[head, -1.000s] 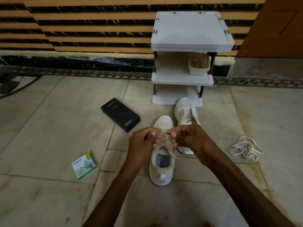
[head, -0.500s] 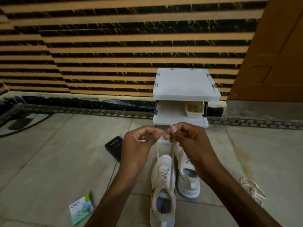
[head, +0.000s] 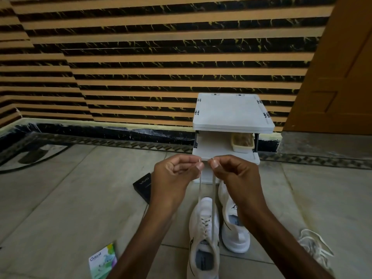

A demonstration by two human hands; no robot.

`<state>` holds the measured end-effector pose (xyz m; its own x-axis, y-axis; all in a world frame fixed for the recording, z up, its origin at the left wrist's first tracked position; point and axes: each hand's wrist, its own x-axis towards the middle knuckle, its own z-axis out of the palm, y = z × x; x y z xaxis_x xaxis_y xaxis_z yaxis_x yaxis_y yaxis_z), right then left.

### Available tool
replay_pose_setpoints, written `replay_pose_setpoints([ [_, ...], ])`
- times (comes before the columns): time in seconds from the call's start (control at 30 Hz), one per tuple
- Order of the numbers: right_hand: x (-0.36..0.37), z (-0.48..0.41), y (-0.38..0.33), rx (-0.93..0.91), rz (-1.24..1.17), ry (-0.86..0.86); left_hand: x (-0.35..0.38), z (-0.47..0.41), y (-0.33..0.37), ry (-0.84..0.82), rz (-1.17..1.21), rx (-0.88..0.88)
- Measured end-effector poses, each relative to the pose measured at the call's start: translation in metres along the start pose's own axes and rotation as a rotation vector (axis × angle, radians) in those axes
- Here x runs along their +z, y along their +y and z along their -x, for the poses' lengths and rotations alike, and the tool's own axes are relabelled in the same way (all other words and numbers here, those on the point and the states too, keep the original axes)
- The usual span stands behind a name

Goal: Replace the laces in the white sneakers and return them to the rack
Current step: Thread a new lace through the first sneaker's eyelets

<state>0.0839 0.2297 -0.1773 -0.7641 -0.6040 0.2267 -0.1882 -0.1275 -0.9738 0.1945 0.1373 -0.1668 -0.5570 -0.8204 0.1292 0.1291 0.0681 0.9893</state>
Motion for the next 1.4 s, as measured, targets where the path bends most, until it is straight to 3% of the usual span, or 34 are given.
replay_pose_setpoints([
  [0.2, 0.007, 0.0, -0.003, -0.013, -0.084, 0.043, 0.003, -0.002, 0.007, -0.042, -0.128, 0.095],
  [0.57, 0.007, 0.002, 0.005, 0.004, -0.11, 0.045, 0.001, -0.002, 0.004, -0.02, -0.097, 0.096],
  [0.67, 0.003, 0.003, 0.015, 0.034, -0.031, -0.016, 0.0, 0.0, -0.008, -0.033, -0.07, 0.061],
  [0.87, -0.01, 0.014, 0.07, 0.06, 0.404, -0.132, -0.008, 0.001, -0.076, -0.012, -0.24, -0.035],
  [1.1, -0.018, 0.034, 0.137, 0.1, 0.698, -0.222, -0.013, 0.014, -0.15, -0.069, -0.601, -0.173],
  [1.23, -0.031, 0.064, 0.153, 0.169, 1.027, -0.209, -0.016, 0.037, -0.175, -0.129, -1.001, -0.338],
  [1.3, -0.033, 0.075, 0.162, 0.251, 1.042, -0.269, -0.016, 0.046, -0.18, -0.208, -1.07, -0.393],
  [1.4, -0.028, 0.08, 0.175, 0.236, 0.822, -0.227, -0.014, 0.051, -0.184, -0.194, -0.864, -0.364],
])
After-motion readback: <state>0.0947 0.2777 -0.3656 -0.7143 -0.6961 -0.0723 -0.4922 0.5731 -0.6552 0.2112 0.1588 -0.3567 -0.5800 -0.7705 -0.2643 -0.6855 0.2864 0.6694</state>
